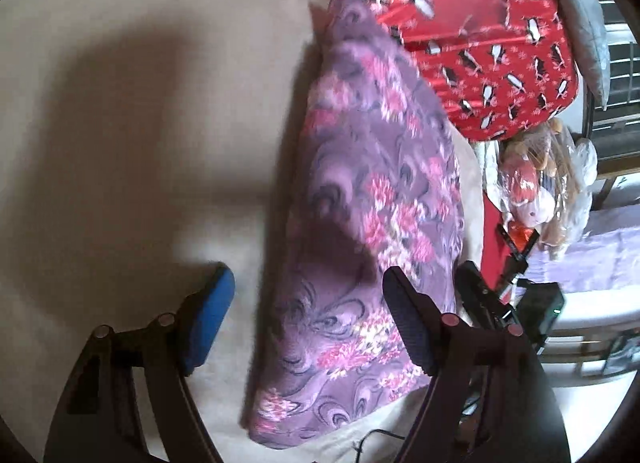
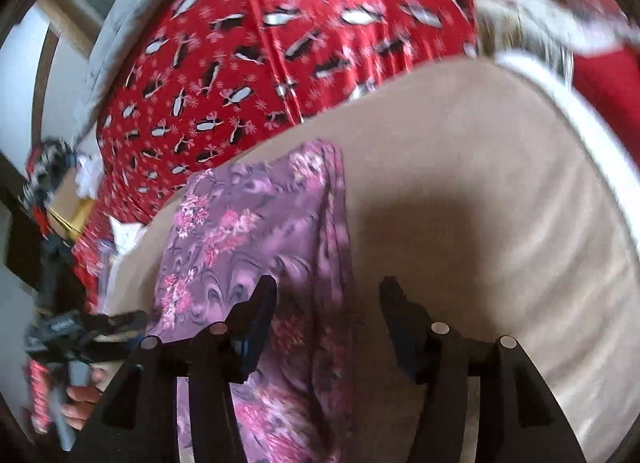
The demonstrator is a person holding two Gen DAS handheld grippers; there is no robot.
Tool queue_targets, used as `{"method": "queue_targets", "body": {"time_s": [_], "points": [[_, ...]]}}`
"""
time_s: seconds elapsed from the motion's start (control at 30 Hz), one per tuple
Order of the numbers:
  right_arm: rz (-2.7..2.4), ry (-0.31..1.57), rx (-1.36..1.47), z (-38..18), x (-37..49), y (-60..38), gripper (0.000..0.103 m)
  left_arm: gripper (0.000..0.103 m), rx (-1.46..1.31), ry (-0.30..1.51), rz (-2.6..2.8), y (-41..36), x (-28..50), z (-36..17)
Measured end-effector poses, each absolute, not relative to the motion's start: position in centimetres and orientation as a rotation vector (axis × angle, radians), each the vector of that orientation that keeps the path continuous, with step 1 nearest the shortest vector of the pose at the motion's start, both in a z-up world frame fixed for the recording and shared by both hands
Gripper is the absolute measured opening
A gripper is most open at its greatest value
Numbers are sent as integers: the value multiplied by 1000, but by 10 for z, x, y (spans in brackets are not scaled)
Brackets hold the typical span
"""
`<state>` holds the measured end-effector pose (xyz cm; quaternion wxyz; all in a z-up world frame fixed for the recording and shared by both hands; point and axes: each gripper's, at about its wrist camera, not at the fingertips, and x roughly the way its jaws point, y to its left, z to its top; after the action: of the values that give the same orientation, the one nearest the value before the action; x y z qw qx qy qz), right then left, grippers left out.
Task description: Fold small clothes
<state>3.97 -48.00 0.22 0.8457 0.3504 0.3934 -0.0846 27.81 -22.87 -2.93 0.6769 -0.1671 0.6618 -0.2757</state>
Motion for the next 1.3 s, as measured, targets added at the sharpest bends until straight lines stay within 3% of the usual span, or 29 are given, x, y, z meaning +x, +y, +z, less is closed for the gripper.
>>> {"method": "queue_targets", "body": {"time_s": [0.1, 0.17, 0.27, 0.37, 0.43, 0.5, 0.6, 0.7, 1.03, 1.3], "points": [[-59, 835, 854, -19, 46, -477, 58, 84, -340, 1484, -637, -243, 275, -25], [-29, 825, 821, -19, 52, -468, 65, 85, -356, 1499, -634, -249, 277, -28], [11, 835, 820, -20, 69, -461, 66, 96, -396, 1543, -651, -259, 286, -33], [14, 855, 797, -20, 82, -458, 63, 98, -454, 1583, -689, -262, 292, -34], [1, 856, 769, -19, 86, -456, 45, 85, -438, 1568, -671, -261, 291, -32], [-13, 855, 724, -16, 86, -452, 34, 48, -373, 1550, -644, -261, 290, -30], [-37, 846, 646, -6, 81, -446, 26, 28, -374, 1531, -627, -253, 287, -27], [-78, 845, 572, 8, 81, -433, 24, 24, -394, 1511, -634, -247, 283, -20], [-95, 791, 473, 70, 49, -379, 24, 24, -333, 1387, -664, -206, 234, 46], [-13, 787, 497, 80, 14, -309, 23, 24, -263, 1323, -604, -142, 180, 78]]}}
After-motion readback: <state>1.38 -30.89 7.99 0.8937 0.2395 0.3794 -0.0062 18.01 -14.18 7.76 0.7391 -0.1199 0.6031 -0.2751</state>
